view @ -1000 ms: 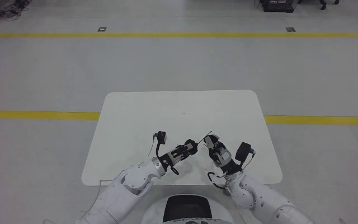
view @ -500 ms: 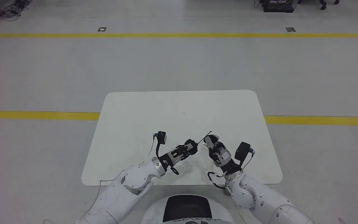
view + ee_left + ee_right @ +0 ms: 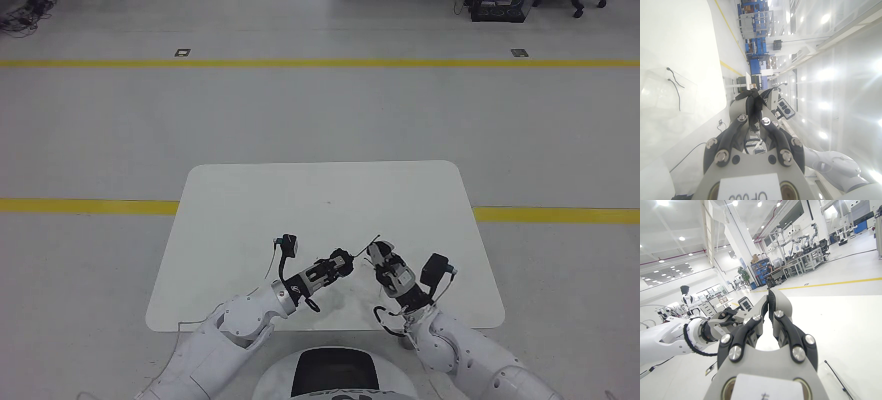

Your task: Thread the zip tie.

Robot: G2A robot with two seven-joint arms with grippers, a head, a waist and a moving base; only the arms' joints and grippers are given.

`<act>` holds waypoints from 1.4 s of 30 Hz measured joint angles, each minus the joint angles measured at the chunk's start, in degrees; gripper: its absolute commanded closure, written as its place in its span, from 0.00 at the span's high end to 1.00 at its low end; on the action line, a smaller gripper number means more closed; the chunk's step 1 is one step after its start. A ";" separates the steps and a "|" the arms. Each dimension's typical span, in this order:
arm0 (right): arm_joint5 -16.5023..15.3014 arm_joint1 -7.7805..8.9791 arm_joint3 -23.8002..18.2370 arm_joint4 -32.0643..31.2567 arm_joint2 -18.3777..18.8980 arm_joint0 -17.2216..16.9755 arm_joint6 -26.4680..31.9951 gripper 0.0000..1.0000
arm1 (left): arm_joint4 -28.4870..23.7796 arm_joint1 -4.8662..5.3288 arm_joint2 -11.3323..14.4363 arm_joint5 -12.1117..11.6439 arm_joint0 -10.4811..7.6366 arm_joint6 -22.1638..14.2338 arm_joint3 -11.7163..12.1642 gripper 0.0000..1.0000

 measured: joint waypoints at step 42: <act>0.00 -1.43 -1.12 -2.22 1.59 -1.15 3.37 0.00 | 0.00 0.00 0.00 0.00 0.00 0.00 0.00 0.00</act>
